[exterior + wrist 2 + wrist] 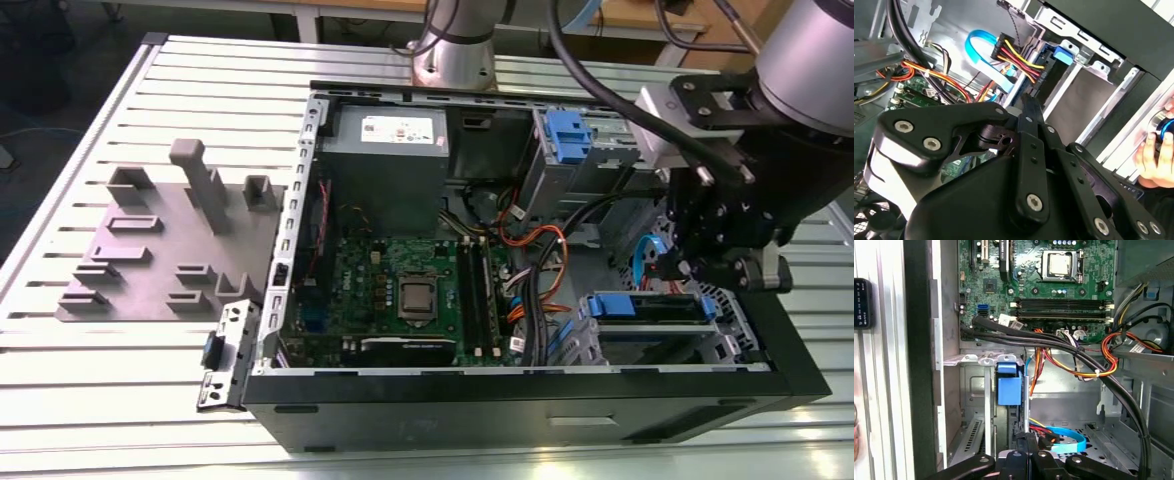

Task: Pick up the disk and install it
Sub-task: 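Insert the second disk wire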

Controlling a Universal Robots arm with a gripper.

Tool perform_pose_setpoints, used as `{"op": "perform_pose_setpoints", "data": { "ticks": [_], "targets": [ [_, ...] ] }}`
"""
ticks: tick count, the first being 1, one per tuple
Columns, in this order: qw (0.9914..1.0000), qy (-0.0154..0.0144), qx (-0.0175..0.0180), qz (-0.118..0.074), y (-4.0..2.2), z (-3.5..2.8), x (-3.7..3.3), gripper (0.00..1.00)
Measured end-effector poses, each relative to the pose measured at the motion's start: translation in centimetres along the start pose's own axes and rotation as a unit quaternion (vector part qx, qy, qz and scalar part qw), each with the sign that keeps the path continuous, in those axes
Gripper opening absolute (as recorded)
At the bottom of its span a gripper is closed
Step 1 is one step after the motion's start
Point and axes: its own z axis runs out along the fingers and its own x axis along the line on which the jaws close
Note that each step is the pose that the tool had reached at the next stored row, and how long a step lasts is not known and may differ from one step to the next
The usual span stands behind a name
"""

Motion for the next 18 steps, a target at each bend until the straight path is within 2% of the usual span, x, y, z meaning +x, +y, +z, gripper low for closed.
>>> {"op": "perform_pose_setpoints", "data": {
  "ticks": [10, 16, 18],
  "targets": [
    [1.0, 0.0001, -0.0006, 0.0, -0.05, -0.64, -1.09, 0.11],
    [0.99997, 0.0001, -0.0071, 0.0, -0.31, -0.6, -1.38, 0.11],
    [0.99994, 0.0001, -0.0109, 0.0, -0.4, -0.57, -1.39, 0.11]
  ]
}}
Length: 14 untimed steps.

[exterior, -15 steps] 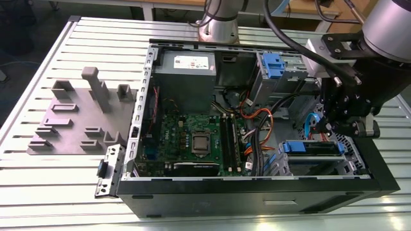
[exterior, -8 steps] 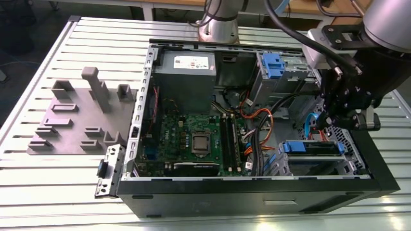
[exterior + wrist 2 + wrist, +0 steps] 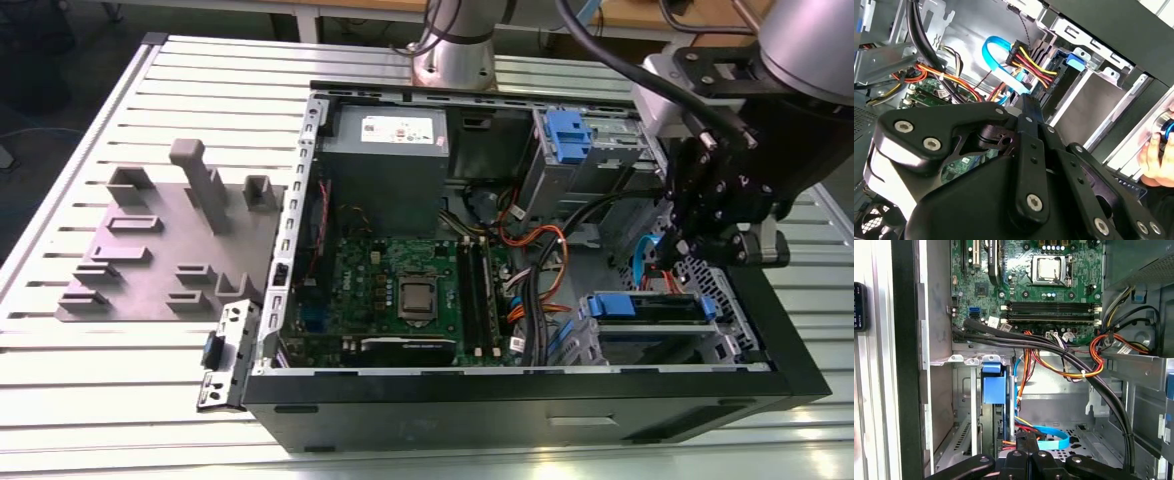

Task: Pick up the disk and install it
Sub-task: 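Insert the second disk wire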

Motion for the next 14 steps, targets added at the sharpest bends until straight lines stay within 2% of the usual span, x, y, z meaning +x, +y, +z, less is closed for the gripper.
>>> {"op": "perform_pose_setpoints", "data": {
  "ticks": [3, 14],
  "targets": [
    [0.99999, 0.0002, -0.0048, 0.0, -0.07, 0.05, 0.0, 0.11],
    [0.99998, 0.0002, -0.0057, 0.0, -0.07, 0.06, 0.0, 0.11]
  ]
}}
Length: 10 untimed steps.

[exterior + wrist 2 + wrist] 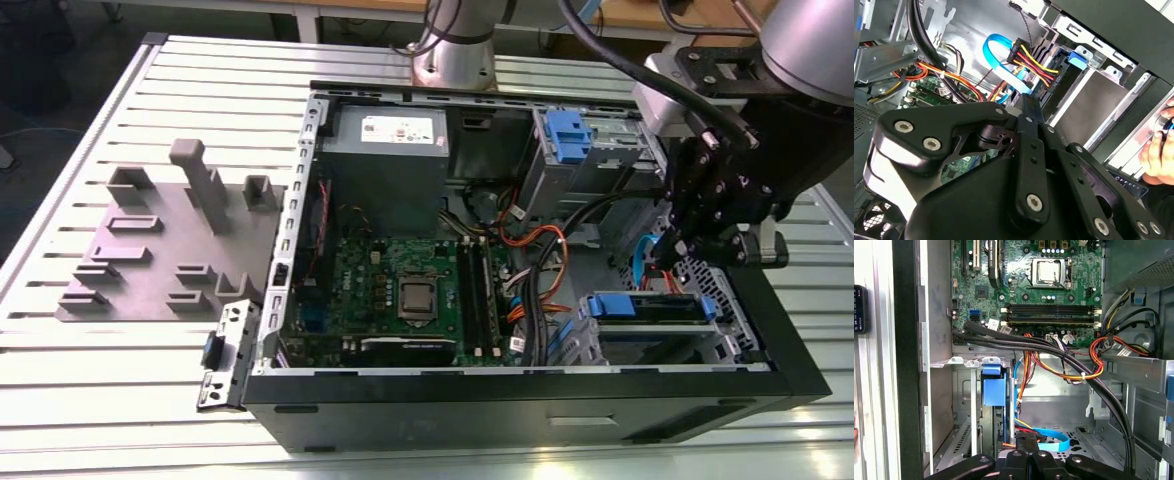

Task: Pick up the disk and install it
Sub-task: 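Insert the second disk wire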

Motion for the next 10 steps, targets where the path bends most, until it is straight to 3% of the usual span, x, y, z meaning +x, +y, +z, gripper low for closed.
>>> {"op": "perform_pose_setpoints", "data": {
  "ticks": [3, 4, 9, 10],
  "targets": [
    [1.0, 0.0, -0.0002, 0.0, 0.0, 0.0, 0.0, 0.17],
    [1.0, 0.0, -0.0003, 0.0, 0.0, 0.0, 0.0, 0.24],
    [1.0, -0.0001, -0.0013, 0.0, -0.06, 0.02, -0.01, 0.25],
    [1.0, 0.0, -0.0017, 0.0, -0.09, 0.01, -0.01, 0.31]
  ]
}}
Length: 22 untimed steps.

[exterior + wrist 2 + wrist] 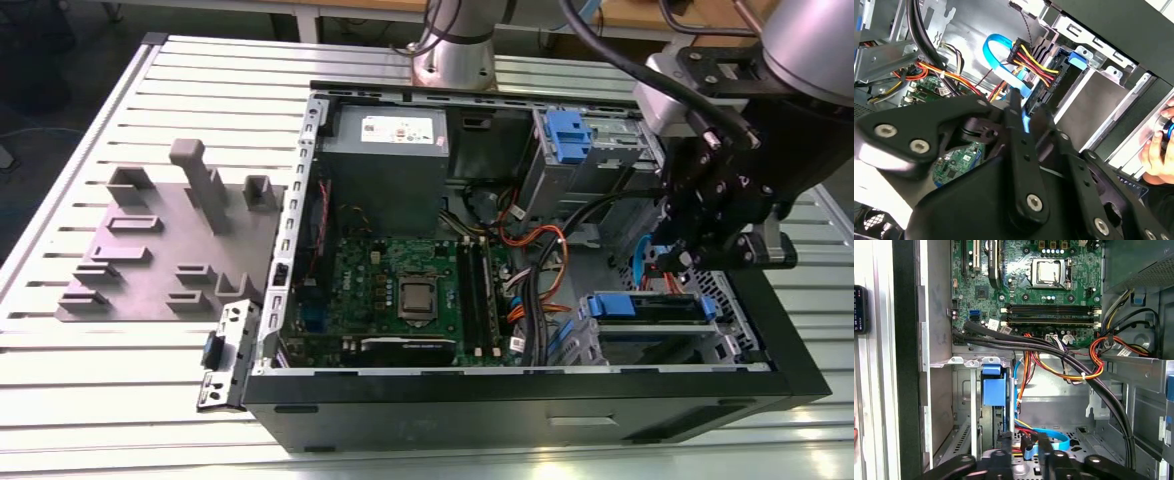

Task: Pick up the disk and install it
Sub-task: 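Insert the second disk wire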

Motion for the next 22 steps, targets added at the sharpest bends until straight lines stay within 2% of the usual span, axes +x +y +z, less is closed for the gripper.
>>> {"op": "perform_pose_setpoints", "data": {
  "ticks": [1, 2, 8, 12, 22],
  "targets": [
    [1.0, 0.0, -0.0006, 0.0, -0.05, 0.0, 0.0, 0.31],
    [1.0, 0.0, -0.0014, 0.0, -0.1, 0.01, 0.0, 0.37],
    [0.99996, 0.0003, -0.009, 0.001, -0.56, 0.18, -0.09, 0.37],
    [0.99992, 0.0004, -0.0122, 0.004, -0.8, 0.45, -0.1, 0.37],
    [0.9999, 0.0001, -0.013, 0.006, -0.85, 1.13, -0.07, 0.36]
  ]
}}
